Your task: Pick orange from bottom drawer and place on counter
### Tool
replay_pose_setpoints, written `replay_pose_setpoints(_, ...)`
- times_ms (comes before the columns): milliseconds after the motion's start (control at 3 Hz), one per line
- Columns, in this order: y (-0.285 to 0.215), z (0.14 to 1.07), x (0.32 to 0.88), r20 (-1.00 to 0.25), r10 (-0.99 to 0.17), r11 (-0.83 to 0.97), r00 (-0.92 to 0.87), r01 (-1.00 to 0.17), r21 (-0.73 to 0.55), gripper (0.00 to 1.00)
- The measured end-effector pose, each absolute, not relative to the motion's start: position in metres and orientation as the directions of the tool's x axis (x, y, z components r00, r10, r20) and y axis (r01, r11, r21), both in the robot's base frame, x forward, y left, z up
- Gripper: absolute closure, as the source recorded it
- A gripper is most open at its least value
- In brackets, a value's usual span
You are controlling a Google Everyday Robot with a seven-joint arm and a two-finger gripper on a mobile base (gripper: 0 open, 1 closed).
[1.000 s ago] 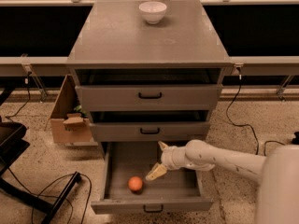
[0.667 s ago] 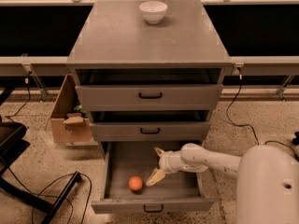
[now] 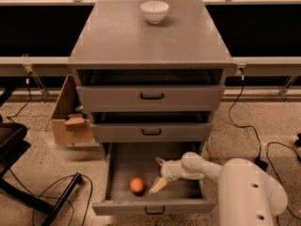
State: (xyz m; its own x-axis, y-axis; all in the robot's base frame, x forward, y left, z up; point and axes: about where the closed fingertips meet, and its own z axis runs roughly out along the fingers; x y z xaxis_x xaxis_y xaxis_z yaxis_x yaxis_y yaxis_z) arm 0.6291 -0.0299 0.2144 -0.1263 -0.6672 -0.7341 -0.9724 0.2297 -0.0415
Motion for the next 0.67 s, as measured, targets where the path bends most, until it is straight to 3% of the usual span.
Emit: replay_pose_setpoints(667,0.003,0.163,0.642,-0.740,-0.664,0.176,-0.110,-0.984,-0.011,0.00)
